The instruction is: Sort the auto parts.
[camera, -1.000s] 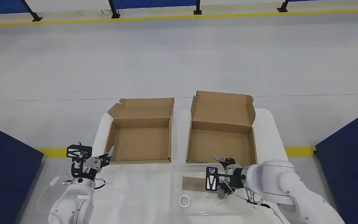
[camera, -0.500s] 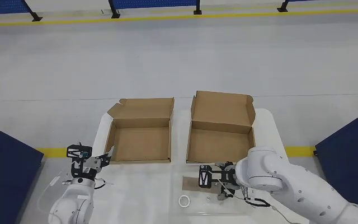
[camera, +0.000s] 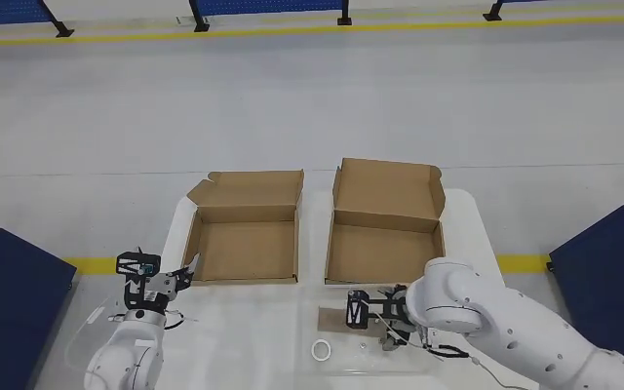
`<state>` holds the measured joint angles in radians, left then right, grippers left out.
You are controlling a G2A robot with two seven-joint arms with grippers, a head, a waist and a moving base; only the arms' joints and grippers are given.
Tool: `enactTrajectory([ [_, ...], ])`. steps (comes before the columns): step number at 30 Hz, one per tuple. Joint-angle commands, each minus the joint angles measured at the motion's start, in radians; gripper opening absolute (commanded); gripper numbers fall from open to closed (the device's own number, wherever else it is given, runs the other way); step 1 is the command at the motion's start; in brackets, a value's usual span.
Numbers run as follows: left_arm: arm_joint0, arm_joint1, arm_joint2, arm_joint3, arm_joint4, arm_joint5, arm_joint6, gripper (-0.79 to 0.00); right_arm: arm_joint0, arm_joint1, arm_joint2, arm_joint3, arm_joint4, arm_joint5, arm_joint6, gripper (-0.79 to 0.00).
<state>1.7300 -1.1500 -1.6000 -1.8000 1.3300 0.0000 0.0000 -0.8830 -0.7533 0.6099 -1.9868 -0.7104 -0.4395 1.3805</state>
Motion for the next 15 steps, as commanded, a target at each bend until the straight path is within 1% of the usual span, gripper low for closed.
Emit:
enactTrajectory([
  [1, 0.0, 0.0, 0.0, 0.0, 0.0, 0.0, 0.0, 0.0, 0.02, -0.011, -0.029, 0.018, 0.008, 0.006, 0.006, 0.0],
  [8, 0.0, 0.0, 0.0, 0.0, 0.0, 0.0, 0.0, 0.0, 0.08, -0.057, -0.123, 0.098, 0.018, 0.029, 0.029, 0.0],
  [15, 0.0, 0.0, 0.0, 0.0, 0.0, 0.0, 0.0, 0.0, 0.08, -0.057, -0.123, 0.098, 0.018, 0.029, 0.029, 0.0],
])
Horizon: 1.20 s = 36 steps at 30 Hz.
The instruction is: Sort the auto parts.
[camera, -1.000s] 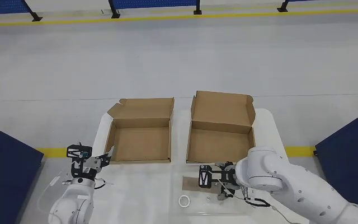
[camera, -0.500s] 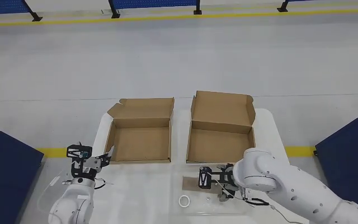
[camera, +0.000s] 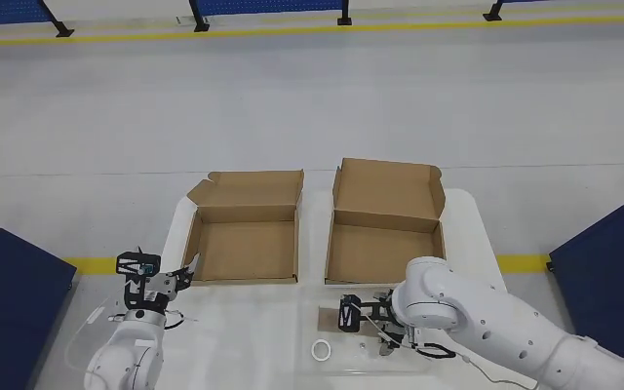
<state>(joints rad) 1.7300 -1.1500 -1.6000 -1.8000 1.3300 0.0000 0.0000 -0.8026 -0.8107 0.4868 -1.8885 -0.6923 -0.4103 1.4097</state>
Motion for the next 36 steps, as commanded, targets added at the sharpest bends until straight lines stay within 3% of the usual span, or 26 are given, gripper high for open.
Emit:
enactTrajectory([
  [1, 0.0, 0.0, 0.0, 0.0, 0.0, 0.0, 0.0, 0.0, -0.003, 0.0, -0.001, 0.002, -0.002, 0.001, -0.007, 0.0],
  [25, 0.0, 0.0, 0.0, 0.0, 0.0, 0.0, 0.0, 0.0, -0.013, -0.041, -0.045, 0.131, -0.058, -0.045, -0.087, 0.0],
  [26, 0.0, 0.0, 0.0, 0.0, 0.0, 0.0, 0.0, 0.0, -0.01, -0.044, -0.045, 0.138, -0.056, -0.045, -0.089, -0.025],
  [27, 0.0, 0.0, 0.0, 0.0, 0.0, 0.0, 0.0, 0.0, -0.008, -0.047, -0.046, 0.145, -0.053, -0.046, -0.092, -0.102],
  [29, 0.0, 0.0, 0.0, 0.0, 0.0, 0.0, 0.0, 0.0, -0.002, -0.054, -0.047, 0.16, -0.051, -0.047, -0.095, -0.326],
  [32, 0.0, 0.0, 0.0, 0.0, 0.0, 0.0, 0.0, 0.0, 0.003, -0.061, -0.05, 0.172, -0.053, -0.046, -0.097, -0.397],
  [36, 0.0, 0.0, 0.0, 0.0, 0.0, 0.0, 0.0, 0.0, 0.008, -0.073, -0.058, 0.195, -0.058, -0.043, -0.094, -0.425],
])
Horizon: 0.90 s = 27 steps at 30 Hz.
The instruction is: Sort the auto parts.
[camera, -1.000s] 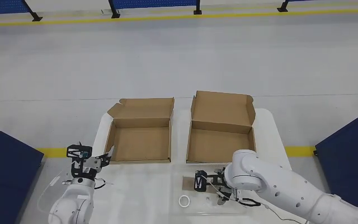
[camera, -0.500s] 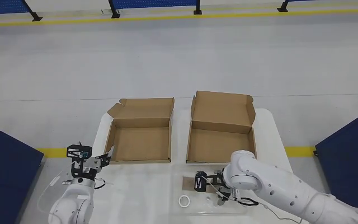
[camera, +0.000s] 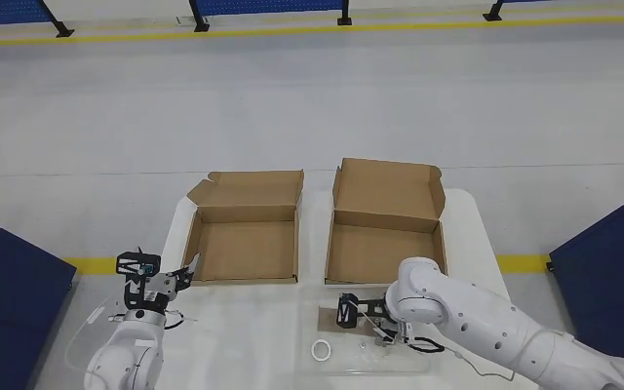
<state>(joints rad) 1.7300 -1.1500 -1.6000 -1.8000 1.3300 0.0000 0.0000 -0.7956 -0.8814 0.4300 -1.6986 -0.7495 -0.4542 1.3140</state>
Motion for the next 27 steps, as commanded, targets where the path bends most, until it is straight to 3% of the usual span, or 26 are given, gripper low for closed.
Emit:
enactTrajectory([
  [1, 0.0, 0.0, 0.0, 0.0, 0.0, 0.0, 0.0, 0.0, 0.003, -0.005, -0.003, 0.01, -0.003, 0.003, 0.003, -0.425],
  [15, 0.0, 0.0, 0.0, 0.0, 0.0, 0.0, 0.0, 0.0, 0.018, -0.047, -0.027, 0.083, -0.01, -0.001, -0.004, -0.459],
  [27, 0.0, 0.0, 0.0, 0.0, 0.0, 0.0, 0.0, 0.0, 0.018, -0.066, -0.031, 0.105, -0.033, 0.005, -0.002, -0.557],
])
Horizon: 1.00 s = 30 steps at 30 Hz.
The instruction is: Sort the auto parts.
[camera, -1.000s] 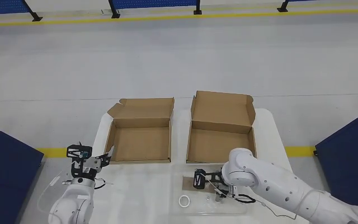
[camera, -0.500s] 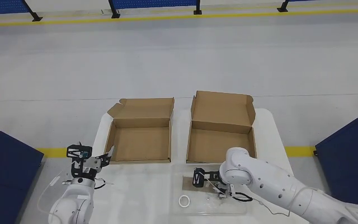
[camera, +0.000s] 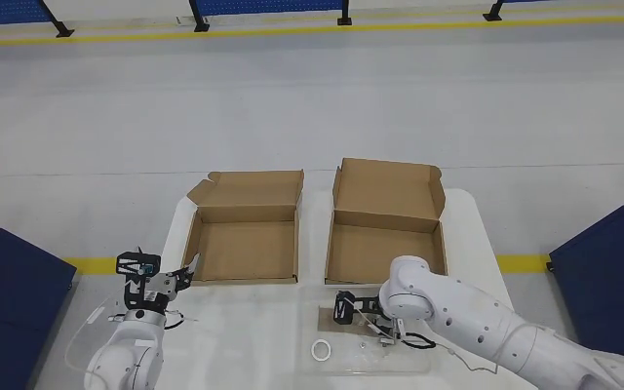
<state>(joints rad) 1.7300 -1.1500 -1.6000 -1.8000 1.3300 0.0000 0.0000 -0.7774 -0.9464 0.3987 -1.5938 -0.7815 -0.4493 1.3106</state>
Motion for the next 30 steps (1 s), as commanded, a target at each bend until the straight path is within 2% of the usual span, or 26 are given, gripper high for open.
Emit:
enactTrajectory([
  [1, 0.0, 0.0, 0.0, 0.0, 0.0, 0.0, 0.0, 0.0, -0.001, -0.002, 0.0, 0.001, -0.003, 0.001, 0.004, -0.557],
  [9, 0.0, 0.0, 0.0, 0.0, 0.0, 0.0, 0.0, 0.0, -0.006, -0.009, 0.006, 0.008, -0.018, 0.002, -0.002, -0.563],
  [18, 0.0, 0.0, 0.0, 0.0, 0.0, 0.0, 0.0, 0.0, -0.013, -0.015, 0.015, 0.019, -0.036, 0.005, -0.007, -0.64],
  [26, 0.0, 0.0, 0.0, 0.0, 0.0, 0.0, 0.0, 0.0, -0.02, -0.021, 0.02, 0.032, -0.046, 0.003, -0.014, -0.646],
  [28, 0.0, 0.0, 0.0, 0.0, 0.0, 0.0, 0.0, 0.0, -0.02, -0.024, 0.021, 0.038, -0.048, 0.001, -0.016, -0.69],
  [29, 0.0, 0.0, 0.0, 0.0, 0.0, 0.0, 0.0, 0.0, -0.02, -0.025, 0.021, 0.041, -0.049, -0.001, -0.017, -0.779],
  [30, 0.0, 0.0, 0.0, 0.0, 0.0, 0.0, 0.0, 0.0, -0.02, -0.026, 0.021, 0.045, -0.05, -0.003, -0.019, -0.785],
])
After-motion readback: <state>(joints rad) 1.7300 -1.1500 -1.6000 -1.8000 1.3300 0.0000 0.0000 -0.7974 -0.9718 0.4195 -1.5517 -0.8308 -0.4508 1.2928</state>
